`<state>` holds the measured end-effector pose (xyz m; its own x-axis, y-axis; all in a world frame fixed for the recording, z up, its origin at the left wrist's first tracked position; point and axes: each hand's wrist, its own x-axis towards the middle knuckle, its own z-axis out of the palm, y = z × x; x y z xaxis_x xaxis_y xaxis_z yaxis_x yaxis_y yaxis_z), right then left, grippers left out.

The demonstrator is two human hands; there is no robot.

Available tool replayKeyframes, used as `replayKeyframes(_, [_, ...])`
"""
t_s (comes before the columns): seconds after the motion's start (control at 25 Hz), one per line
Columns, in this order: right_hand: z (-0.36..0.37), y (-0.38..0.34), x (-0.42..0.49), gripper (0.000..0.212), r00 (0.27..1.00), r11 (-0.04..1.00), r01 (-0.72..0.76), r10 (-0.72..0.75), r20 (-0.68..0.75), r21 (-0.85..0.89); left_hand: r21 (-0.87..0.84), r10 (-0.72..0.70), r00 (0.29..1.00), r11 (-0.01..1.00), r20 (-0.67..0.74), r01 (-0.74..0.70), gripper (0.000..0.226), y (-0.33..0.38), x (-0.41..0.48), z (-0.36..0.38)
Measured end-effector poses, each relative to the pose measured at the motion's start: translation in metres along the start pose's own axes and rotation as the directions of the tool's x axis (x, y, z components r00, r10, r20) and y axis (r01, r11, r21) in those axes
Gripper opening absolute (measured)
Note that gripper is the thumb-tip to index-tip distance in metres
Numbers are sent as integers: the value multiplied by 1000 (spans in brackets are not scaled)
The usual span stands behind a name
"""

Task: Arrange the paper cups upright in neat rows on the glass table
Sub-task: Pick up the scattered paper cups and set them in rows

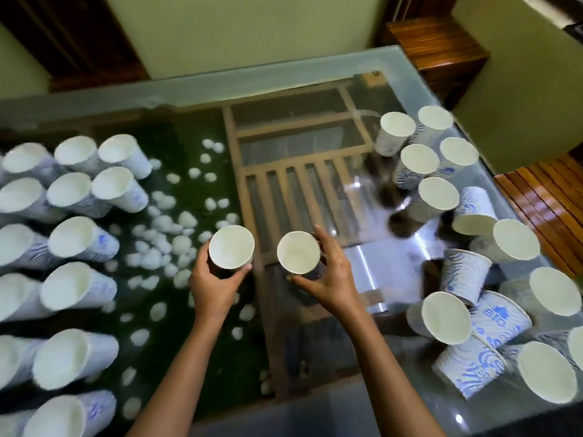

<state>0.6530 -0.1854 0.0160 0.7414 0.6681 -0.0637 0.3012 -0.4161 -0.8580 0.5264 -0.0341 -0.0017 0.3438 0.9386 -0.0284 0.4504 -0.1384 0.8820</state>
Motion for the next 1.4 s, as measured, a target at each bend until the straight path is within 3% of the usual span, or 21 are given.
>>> replayKeyframes(0.28, [70,-26,18,69,997,998,20,-24,67,66,-26,-101,974,995,-204,98,72,-34,0,-73])
replayKeyframes(0.48, [131,-70,51,74,976,994,74,-89,197,80,-108,-194,925,980,-326,167,74,-48,18,-100])
replayKeyframes(0.8, [204,-118,101,76,922,982,176,-188,338,64,-108,-118,915,991,-385,83,73,-56,21,-103])
replayKeyframes(1.12, [224,-121,105,78,905,974,206,-226,359,96,-177,-207,923,972,-323,156,73,-62,18,-103])
replayKeyframes(1.4, [177,-101,67,77,938,989,128,-143,316,69,-278,-276,942,936,-191,217,72,-62,-8,-105])
